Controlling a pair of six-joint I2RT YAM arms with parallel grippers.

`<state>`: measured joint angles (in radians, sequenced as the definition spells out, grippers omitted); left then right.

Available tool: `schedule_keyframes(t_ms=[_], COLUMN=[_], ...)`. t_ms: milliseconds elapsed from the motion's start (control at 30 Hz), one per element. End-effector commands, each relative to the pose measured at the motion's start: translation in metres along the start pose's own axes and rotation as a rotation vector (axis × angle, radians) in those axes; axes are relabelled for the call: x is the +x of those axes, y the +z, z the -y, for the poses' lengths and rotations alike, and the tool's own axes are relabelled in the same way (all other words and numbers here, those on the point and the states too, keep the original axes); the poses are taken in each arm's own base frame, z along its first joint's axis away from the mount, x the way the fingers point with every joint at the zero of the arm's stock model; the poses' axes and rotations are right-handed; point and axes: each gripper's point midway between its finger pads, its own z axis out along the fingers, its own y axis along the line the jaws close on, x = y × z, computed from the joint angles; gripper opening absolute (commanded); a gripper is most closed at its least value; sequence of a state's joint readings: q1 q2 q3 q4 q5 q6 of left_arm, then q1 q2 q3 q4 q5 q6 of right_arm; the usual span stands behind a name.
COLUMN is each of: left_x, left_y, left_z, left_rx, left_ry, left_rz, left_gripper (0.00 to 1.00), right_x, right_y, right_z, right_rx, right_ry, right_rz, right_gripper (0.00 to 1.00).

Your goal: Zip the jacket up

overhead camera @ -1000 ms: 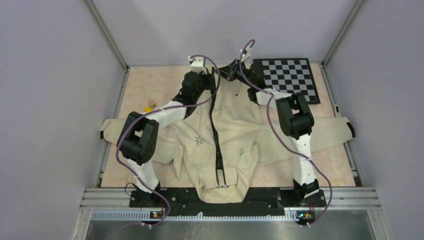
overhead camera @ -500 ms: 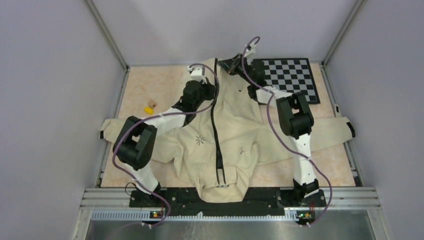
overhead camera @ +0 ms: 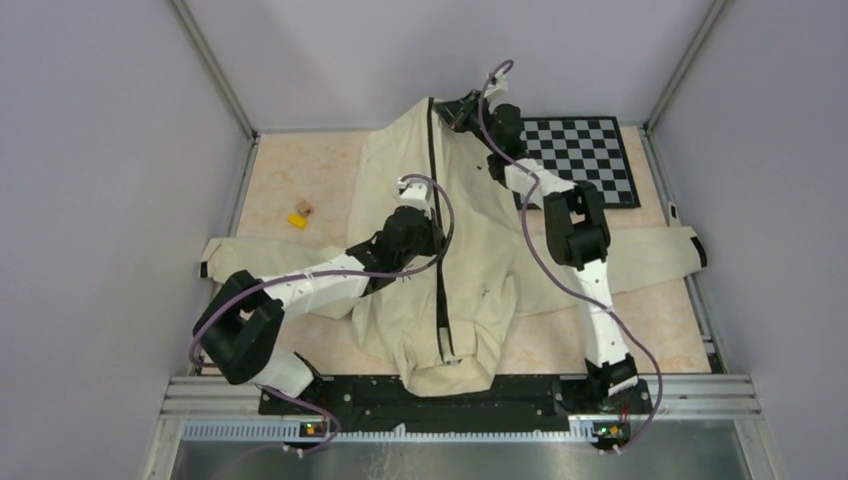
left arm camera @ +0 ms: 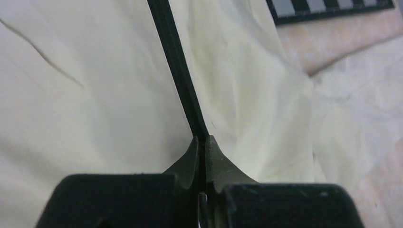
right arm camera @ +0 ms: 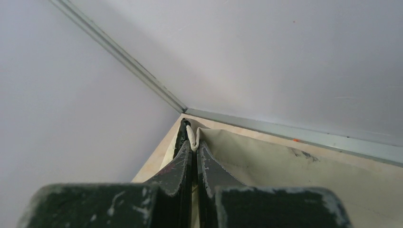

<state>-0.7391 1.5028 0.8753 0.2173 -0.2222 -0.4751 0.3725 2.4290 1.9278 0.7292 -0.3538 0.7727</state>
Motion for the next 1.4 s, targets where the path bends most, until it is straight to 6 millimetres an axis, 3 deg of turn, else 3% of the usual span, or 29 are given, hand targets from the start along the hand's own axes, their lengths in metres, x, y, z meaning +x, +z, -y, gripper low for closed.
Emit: schedule_keyframes(t_ms=[0, 167, 333, 600, 733, 933, 1100, 1133, 1167, 1200, 1300, 1367], left_x=[0.062, 0.104, 0.135, 0.182, 0.2, 0.229, 0.224, 0.222, 0.217, 0.21, 0.188, 0.172], left_y=[-0.034, -0.074, -0.113, -0.158, -0.174, -0.191, -0.188, -0.186, -0.184, -0.18, -0.174, -0.17], left_z=[0.011, 0.023, 0.04, 0.059, 0.071, 0.073, 0.075, 0.075, 0.076, 0.078, 0.085, 0.091], left_rx=[0.007, 0.001, 0.032, 0.03, 0.062, 0.053, 0.058, 0.045, 0.036, 0.028, 0.032, 0.085], left_ry=[-0.013, -0.037, -0.076, -0.045, -0.04, -0.061, -0.067, -0.054, -0.036, -0.02, 0.003, 0.015], left_rz=[-0.193, -0.358, -0.478, -0.646, -0.69, -0.762, -0.733, -0.725, -0.712, -0.693, -0.621, -0.57], left_gripper=[0.0, 0.0, 0.0, 0.0, 0.0, 0.0, 0.0, 0.13, 0.31, 0.45, 0.75, 0.87], right_x=[-0.048, -0.035, -0.025, -0.02, -0.017, -0.012, -0.003, -0.001, 0.002, 0.002, -0.002, -0.006], right_y=[0.02, 0.025, 0.025, 0.024, 0.024, 0.024, 0.024, 0.023, 0.022, 0.02, 0.0, -0.023], right_z=[0.014, 0.035, 0.051, 0.069, 0.074, 0.08, 0.072, 0.07, 0.07, 0.071, 0.07, 0.063], right_rx=[0.046, 0.073, 0.117, 0.168, 0.178, 0.193, 0.138, 0.131, 0.143, 0.167, 0.276, 0.359], right_ry=[-0.087, -0.074, -0.097, -0.115, -0.125, -0.154, -0.184, -0.188, -0.188, -0.189, -0.209, -0.228], right_rz=[0.14, 0.126, 0.102, 0.089, 0.078, 0.055, 0.001, -0.012, -0.036, -0.062, -0.154, -0.236], right_gripper=[0.0, 0.0, 0.0, 0.0, 0.0, 0.0, 0.03, 0.18, 0.41, 0.54, 0.79, 0.87])
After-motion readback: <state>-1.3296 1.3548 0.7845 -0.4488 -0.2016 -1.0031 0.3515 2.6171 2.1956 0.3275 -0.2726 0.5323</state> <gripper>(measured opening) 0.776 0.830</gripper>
